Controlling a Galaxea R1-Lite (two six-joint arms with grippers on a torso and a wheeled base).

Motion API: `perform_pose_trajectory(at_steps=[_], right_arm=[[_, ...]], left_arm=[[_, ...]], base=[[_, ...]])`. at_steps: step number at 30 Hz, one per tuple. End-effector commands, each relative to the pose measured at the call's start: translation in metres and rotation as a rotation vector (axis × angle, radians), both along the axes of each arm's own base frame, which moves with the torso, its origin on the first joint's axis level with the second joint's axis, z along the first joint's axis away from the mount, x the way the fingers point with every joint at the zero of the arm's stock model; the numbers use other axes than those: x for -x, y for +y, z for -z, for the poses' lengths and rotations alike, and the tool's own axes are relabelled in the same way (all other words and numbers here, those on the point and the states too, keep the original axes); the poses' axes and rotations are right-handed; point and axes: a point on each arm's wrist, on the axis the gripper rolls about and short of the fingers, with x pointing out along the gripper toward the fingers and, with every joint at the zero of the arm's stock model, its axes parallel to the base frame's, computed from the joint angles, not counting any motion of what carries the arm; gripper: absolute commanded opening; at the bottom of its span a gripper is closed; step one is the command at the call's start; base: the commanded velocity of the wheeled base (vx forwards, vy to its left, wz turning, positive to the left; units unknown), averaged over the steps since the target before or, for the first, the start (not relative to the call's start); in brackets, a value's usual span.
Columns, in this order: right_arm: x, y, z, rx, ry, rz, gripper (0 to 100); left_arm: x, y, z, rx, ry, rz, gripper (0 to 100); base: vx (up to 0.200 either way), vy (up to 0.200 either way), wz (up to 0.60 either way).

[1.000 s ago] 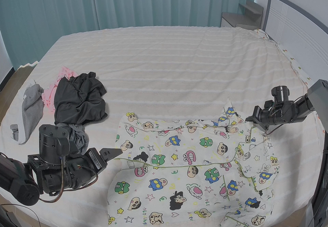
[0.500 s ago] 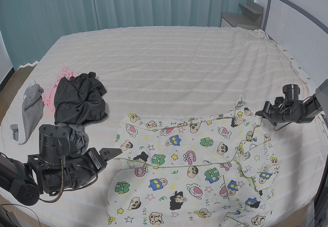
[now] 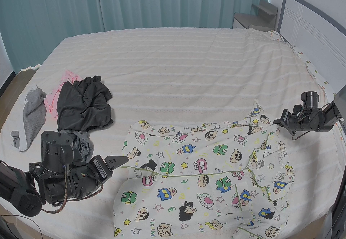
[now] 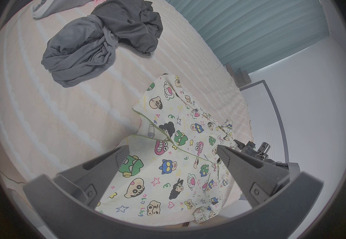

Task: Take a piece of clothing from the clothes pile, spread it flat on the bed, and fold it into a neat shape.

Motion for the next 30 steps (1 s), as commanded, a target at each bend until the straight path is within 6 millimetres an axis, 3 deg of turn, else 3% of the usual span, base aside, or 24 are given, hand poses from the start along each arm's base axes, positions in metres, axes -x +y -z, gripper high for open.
perform_pose_trajectory(at_steps=[1,6,7,13,16,20,30], right_arm=[[0.0,-0.002,0.002,0.0,0.004,0.006,0],[0.002,-0.002,-0.002,0.004,-0.001,0.006,0],[0.002,-0.002,-0.001,0.008,-0.001,0.008,100],[0.0,-0.004,-0.012,0.055,-0.078,0.068,100],[0.004,0.0,-0.038,0.01,-0.175,0.1,100],[0.014,0.03,-0.068,-0.093,-0.231,0.083,100],[0.009,0.106,-0.056,-0.184,-0.156,0.057,100]], left_arm=[[-0.001,0.0,0.001,-0.002,0.005,0.0,100],[-0.001,0.0,0.001,-0.002,0.005,0.0,100],[-0.001,0.0,0.001,-0.002,0.005,0.0,100],[-0.001,0.0,0.002,-0.002,0.007,0.001,100],[-0.001,-0.001,0.002,-0.004,0.01,0.001,100],[-0.001,-0.001,0.002,-0.002,0.007,0.001,100],[-0.001,0.0,0.0,0.0,0.001,0.0,100]], base=[[0.0,0.0,0.0],[0.0,0.0,0.0],[0.0,0.0,0.0],[0.0,0.0,0.0],[0.0,0.0,0.0],[0.0,0.0,0.0],[0.0,0.0,0.0]])
